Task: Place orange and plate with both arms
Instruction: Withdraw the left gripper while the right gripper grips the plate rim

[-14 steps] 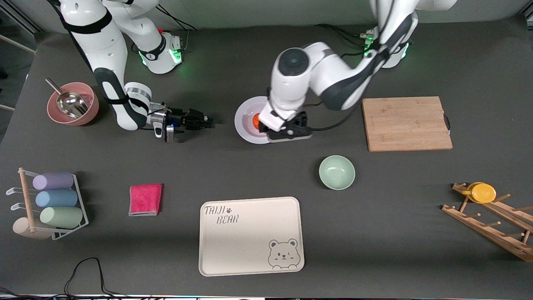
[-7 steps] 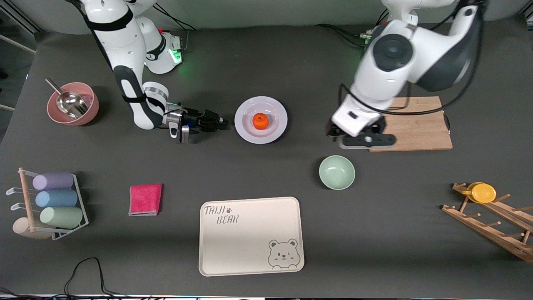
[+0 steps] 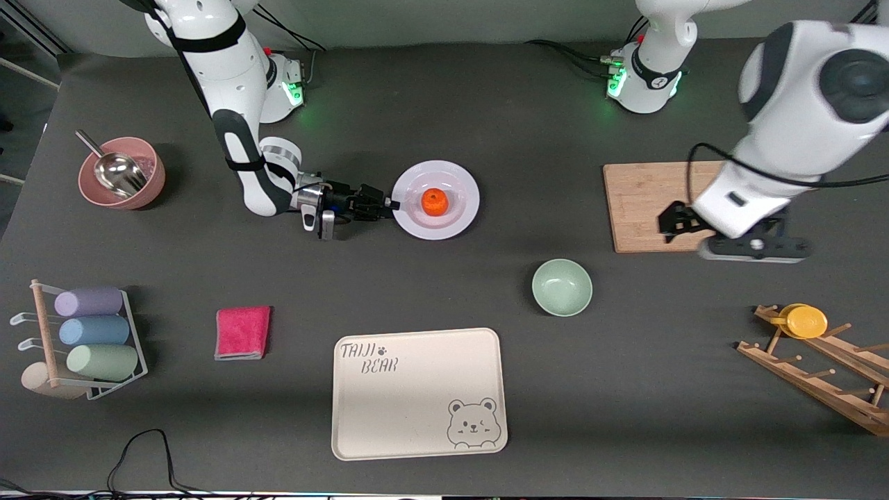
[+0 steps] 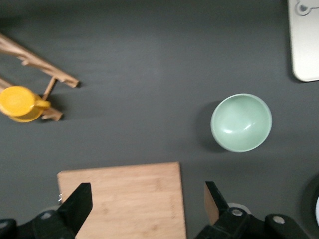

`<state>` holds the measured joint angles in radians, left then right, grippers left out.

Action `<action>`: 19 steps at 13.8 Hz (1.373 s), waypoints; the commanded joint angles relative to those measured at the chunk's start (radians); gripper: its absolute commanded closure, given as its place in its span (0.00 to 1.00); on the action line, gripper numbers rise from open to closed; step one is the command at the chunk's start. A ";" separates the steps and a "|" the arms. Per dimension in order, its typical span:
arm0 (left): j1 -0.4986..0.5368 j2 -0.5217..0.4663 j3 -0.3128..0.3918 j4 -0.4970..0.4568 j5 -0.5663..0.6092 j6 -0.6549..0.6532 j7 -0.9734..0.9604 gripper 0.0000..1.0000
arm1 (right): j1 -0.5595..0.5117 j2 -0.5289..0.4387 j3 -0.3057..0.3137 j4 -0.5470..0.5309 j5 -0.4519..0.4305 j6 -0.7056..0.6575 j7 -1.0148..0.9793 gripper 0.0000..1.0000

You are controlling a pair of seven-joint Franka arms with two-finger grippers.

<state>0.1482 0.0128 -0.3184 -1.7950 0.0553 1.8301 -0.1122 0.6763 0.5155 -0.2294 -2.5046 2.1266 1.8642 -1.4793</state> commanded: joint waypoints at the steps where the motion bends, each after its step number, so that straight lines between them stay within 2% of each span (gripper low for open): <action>1: -0.027 -0.086 0.129 -0.040 -0.035 -0.055 0.129 0.00 | 0.012 0.021 0.012 0.021 0.039 0.007 -0.016 0.53; 2: -0.065 -0.094 0.195 -0.035 -0.035 -0.083 0.155 0.00 | 0.012 0.021 0.013 0.020 0.039 0.007 -0.016 0.60; 3: -0.067 -0.103 0.228 -0.027 -0.038 -0.110 0.183 0.00 | 0.012 0.021 0.013 0.020 0.039 0.007 -0.025 0.73; 4: -0.061 -0.123 0.231 -0.026 -0.040 -0.129 0.209 0.00 | 0.012 0.021 0.013 0.020 0.039 0.007 -0.027 0.86; 6: -0.052 -0.139 0.229 0.024 -0.031 -0.193 0.232 0.00 | 0.012 0.021 0.013 0.020 0.039 0.007 -0.027 1.00; 8: -0.052 -0.142 0.228 0.065 -0.035 -0.256 0.233 0.00 | 0.012 0.021 0.013 0.020 0.039 0.009 -0.027 1.00; 10: -0.052 -0.148 0.226 0.063 -0.031 -0.256 0.235 0.00 | 0.011 0.018 0.013 0.020 0.039 0.007 -0.019 1.00; 13: -0.052 -0.148 0.225 0.062 -0.031 -0.247 0.240 0.00 | -0.020 -0.053 0.012 0.018 0.015 -0.004 0.042 1.00; 17: -0.052 -0.148 0.217 0.049 -0.020 -0.209 0.244 0.00 | -0.112 -0.233 0.010 0.020 -0.170 -0.004 0.279 1.00; 19: -0.055 -0.152 0.200 0.045 -0.005 -0.189 0.241 0.00 | -0.161 -0.285 0.012 0.024 -0.259 -0.002 0.350 1.00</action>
<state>0.1057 -0.1312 -0.1088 -1.7449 0.0298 1.6214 0.1183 0.5599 0.3242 -0.2202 -2.4557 1.9417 1.8641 -1.2110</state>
